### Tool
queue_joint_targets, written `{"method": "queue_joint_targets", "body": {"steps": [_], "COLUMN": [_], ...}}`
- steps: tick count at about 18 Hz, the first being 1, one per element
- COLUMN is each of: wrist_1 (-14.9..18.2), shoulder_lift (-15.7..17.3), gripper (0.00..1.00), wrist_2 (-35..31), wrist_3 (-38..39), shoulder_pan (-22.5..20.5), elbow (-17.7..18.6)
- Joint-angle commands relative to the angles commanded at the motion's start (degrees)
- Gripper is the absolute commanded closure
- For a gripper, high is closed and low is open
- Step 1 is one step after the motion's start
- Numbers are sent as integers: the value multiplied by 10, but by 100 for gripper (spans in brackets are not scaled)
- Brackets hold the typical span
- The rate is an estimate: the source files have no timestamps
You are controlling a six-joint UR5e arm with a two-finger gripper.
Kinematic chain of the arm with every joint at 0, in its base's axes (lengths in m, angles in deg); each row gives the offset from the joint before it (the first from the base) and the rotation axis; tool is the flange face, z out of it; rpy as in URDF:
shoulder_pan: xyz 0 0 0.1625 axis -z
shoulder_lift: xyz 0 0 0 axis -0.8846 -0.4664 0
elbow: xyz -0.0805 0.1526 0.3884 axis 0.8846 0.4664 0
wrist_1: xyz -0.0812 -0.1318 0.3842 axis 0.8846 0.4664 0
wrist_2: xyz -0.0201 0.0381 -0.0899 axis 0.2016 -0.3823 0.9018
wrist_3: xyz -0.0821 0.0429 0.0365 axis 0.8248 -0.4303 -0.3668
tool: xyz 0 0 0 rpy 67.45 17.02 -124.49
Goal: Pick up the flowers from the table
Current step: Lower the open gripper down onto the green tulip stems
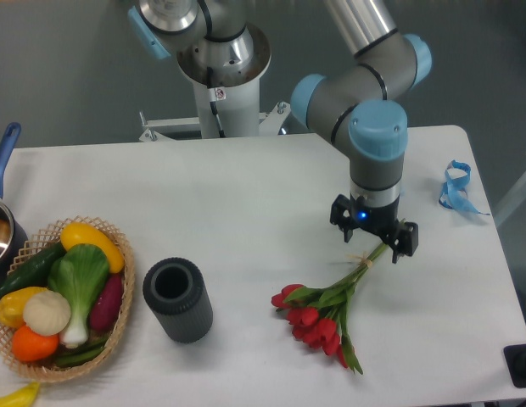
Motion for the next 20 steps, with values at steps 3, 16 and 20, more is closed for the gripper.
{"method": "queue_joint_targets", "body": {"steps": [3,16,20], "wrist_1": [0,-2,-3], "shoulder_lift": [-12,-49,-55], "gripper": [0,0,17], "wrist_2": [0,0,0], "wrist_3": [3,-1,-2], "shoulder_pan": [10,18,20], "elbow": [3,-2,-3]}}
